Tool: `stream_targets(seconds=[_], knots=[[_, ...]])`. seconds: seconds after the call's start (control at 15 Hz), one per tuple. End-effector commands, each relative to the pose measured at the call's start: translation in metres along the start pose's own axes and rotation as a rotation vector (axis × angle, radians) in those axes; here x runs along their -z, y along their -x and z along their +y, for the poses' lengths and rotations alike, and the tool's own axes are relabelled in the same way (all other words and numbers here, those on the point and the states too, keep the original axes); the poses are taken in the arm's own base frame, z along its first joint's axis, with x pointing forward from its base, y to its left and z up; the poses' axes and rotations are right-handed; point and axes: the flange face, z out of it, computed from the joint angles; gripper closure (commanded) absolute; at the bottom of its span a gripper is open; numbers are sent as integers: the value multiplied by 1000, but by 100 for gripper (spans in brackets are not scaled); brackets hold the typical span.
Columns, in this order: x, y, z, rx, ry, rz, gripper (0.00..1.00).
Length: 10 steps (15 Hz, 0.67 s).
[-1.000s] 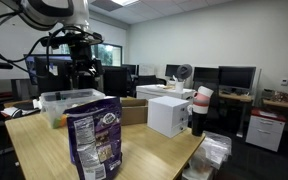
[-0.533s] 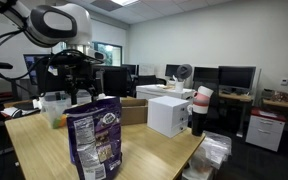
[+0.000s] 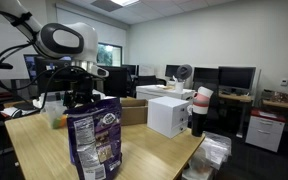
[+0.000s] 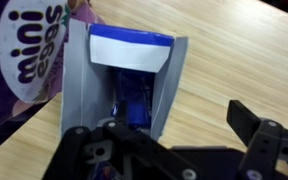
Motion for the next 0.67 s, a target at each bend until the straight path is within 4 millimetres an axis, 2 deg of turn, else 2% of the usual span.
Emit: stream_targets(seconds=[0.0, 0.6], knots=[[-11, -4, 2, 3, -21, -17, 0], [-18, -8, 2, -37, -59, -9, 0]])
